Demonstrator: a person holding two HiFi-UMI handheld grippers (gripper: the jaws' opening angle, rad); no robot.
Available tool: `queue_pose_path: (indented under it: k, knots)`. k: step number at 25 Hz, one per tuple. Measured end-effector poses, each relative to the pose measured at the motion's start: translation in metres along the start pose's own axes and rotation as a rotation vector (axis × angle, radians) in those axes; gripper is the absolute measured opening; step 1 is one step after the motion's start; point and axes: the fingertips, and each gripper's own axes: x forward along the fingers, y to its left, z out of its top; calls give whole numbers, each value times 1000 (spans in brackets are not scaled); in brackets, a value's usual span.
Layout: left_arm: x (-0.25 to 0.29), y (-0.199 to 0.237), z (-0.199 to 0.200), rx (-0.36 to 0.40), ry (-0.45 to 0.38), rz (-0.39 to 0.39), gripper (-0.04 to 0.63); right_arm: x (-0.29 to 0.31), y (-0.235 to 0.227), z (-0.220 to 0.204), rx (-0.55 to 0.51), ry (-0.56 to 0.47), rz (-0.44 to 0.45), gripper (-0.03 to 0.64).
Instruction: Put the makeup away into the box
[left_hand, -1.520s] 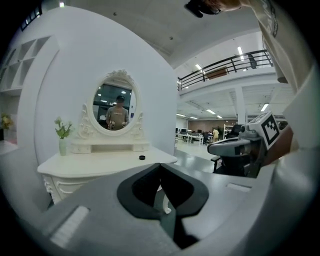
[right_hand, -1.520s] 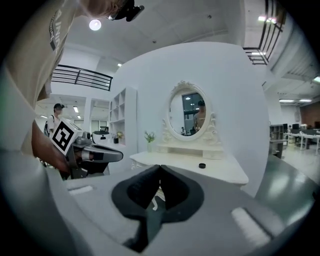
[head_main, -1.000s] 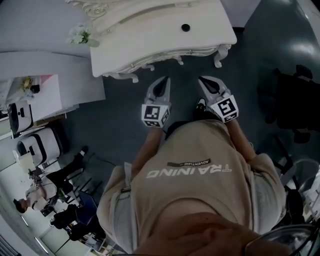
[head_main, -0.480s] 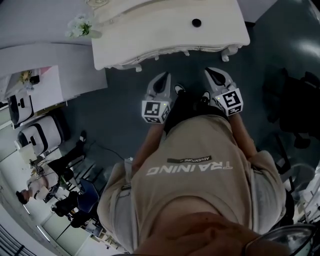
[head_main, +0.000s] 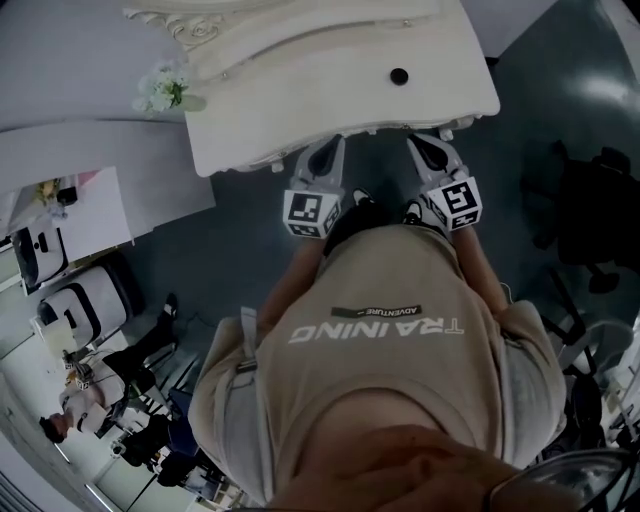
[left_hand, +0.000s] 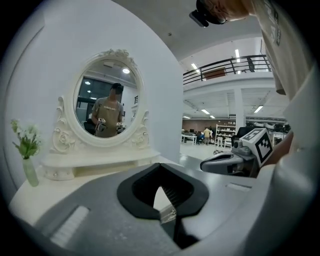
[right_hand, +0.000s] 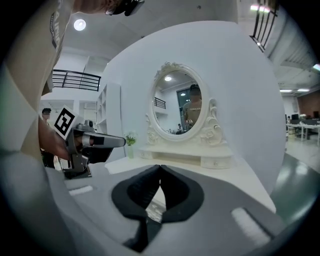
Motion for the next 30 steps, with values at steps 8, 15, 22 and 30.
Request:
queue_pose_path:
  k: [8, 15, 22, 30]
  knots:
    - [32, 46, 32, 30, -41, -104, 8, 39, -13, 37, -61, 5, -108, 3]
    - [43, 79, 14, 4, -42, -135, 8, 66, -12, 28, -49, 50, -134, 3]
    - [62, 113, -1, -28, -3, -22, 6, 98, -30, 30, -54, 51, -55, 3]
    - [132, 123, 23, 5, 47, 59, 8, 158, -100, 38, -166, 40, 72, 3]
